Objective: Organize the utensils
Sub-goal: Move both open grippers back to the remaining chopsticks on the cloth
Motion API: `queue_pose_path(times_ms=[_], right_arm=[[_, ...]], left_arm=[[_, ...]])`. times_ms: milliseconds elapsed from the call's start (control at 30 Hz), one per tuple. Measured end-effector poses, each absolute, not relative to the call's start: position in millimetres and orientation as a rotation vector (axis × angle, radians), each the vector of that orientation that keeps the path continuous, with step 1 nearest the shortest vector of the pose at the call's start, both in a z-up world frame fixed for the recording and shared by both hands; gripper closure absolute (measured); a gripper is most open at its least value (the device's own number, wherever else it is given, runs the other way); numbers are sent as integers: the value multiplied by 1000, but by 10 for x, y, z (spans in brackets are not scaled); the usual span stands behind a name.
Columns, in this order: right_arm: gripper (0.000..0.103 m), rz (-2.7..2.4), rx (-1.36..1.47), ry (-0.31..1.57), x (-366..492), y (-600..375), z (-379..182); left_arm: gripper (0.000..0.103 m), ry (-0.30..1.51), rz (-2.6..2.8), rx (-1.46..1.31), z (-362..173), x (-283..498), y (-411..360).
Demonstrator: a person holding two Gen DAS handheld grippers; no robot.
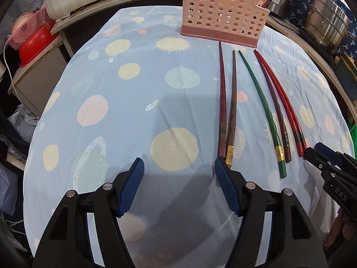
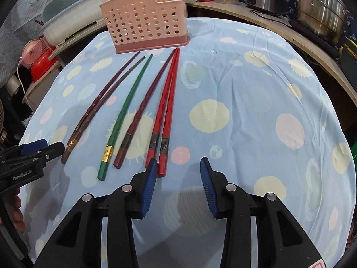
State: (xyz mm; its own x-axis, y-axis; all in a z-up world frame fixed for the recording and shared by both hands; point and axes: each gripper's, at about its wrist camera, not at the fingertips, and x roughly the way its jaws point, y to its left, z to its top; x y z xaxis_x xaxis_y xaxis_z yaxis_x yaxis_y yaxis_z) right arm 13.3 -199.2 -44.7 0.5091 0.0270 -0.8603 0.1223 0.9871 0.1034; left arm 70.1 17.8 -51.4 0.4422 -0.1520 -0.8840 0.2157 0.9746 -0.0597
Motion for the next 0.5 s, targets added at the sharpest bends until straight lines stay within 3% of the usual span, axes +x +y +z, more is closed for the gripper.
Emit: queue_pose_path(times_ms=[267, 500], right_arm=[[68, -49, 139, 1038, 186, -1960, -470], [80, -42, 133, 1037, 257, -1933, -470]], left_arm=[[41, 1087, -242, 96, -544, 703, 64], [41, 1082, -254, 99, -550, 735, -16]])
